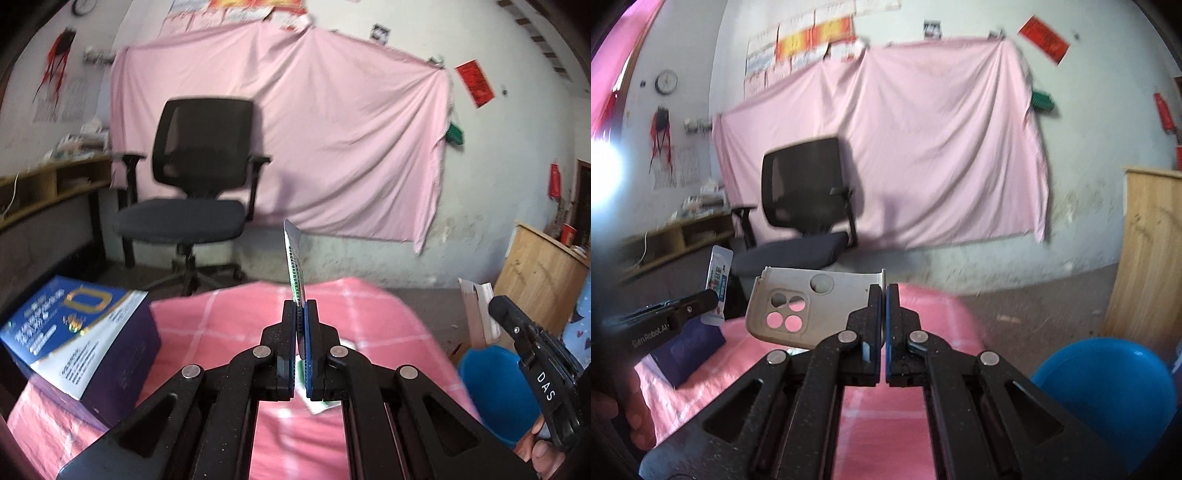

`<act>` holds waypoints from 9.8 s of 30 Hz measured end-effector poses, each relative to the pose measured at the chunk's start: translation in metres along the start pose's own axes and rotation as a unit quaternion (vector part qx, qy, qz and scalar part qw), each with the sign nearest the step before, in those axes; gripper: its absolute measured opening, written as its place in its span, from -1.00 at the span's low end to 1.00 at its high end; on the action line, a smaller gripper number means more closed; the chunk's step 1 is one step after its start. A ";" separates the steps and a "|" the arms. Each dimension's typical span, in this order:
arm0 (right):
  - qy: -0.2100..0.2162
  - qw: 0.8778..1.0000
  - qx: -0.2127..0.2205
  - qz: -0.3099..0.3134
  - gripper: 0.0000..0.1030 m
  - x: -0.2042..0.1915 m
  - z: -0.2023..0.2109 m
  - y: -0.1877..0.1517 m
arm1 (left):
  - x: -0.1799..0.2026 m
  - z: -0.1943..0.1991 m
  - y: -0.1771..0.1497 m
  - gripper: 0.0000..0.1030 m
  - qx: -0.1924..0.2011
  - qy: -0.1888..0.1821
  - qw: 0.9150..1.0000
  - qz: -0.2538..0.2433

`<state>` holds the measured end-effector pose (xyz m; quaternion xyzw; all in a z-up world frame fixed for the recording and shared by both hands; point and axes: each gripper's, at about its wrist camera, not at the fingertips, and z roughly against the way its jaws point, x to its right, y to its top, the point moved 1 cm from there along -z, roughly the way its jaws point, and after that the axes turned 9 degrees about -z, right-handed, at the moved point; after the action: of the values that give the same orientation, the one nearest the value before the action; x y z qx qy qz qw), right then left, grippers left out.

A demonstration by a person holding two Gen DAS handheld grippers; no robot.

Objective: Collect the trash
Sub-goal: 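Carry the tube and phone case in both grippers over the blue basin, then open both grippers to drop the tube and phone case into the basin, then bring both grippers back over the remaining table items, then grasp the green-white paper packet with the left gripper while the right gripper grasps the white earbud case, then carry the packet and earbud case in both grippers over the blue basin, then lower both grippers into the basin and open them to drop the items, then bring both grippers back over the bedspread toward the small battery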

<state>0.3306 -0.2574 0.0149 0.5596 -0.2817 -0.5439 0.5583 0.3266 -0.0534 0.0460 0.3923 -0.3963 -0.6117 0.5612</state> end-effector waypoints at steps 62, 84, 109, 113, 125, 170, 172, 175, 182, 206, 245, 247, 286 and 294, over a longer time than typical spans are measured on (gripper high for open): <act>-0.217 0.962 -0.082 -0.141 -0.24 0.233 0.087 -0.013 | 0.254 -0.062 -0.026 -0.37 -0.122 -0.222 0.966 -0.050; -0.116 0.989 0.065 -0.070 1.00 0.140 0.093 0.019 | 0.128 -0.001 0.011 0.96 0.021 -0.055 0.998 0.000; -0.027 0.996 0.086 0.000 1.00 0.043 0.050 0.011 | 0.005 0.040 -0.030 0.96 0.077 0.077 0.994 0.017; -0.017 0.997 0.079 0.012 1.00 0.033 0.042 0.007 | -0.007 0.036 -0.039 0.96 0.074 0.088 0.993 0.018; 0.009 0.998 0.032 0.050 1.00 0.003 0.004 -0.011 | -0.024 0.015 -0.049 0.96 0.052 0.080 0.995 0.024; 0.070 0.936 -0.333 0.088 -0.38 -0.019 -0.177 -0.070 | -0.047 -0.121 -0.062 -0.78 -0.168 -0.189 0.966 0.062; 0.073 0.934 -0.340 0.086 -0.45 -0.019 -0.179 -0.071 | -0.046 -0.120 -0.062 -0.80 -0.167 -0.191 0.965 0.059; 0.077 0.933 -0.341 0.085 -0.55 -0.018 -0.178 -0.071 | -0.044 -0.118 -0.062 -0.81 -0.165 -0.188 0.967 0.055; 0.068 0.945 -0.309 0.079 -0.59 -0.014 -0.163 -0.066 | -0.035 -0.106 -0.058 -0.84 -0.147 -0.168 0.974 0.031; 0.019 0.996 -0.082 0.013 -0.59 0.032 -0.021 0.002 | 0.037 -0.001 -0.009 -0.90 -0.013 -0.068 0.995 -0.072; -0.158 0.984 0.027 -0.078 -0.58 0.200 0.134 0.033 | 0.273 0.026 0.034 -0.89 0.075 -0.182 0.967 -0.162; -0.168 0.982 0.012 -0.086 -0.58 0.208 0.130 0.029 | 0.275 0.019 0.028 -0.89 0.064 -0.188 0.967 -0.158; -0.172 0.977 -0.078 -0.096 -0.02 0.220 0.083 0.006 | 0.252 -0.060 -0.005 -0.40 -0.091 -0.205 0.971 -0.079; -0.155 0.983 -0.049 -0.083 0.33 0.200 0.079 0.011 | 0.217 -0.044 0.006 -0.18 -0.064 -0.169 0.982 -0.051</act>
<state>0.3111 -0.4692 -0.0170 0.4621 -0.2903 -0.6815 0.4875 0.3558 -0.2726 0.0273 0.2659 -0.4248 -0.7214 0.4779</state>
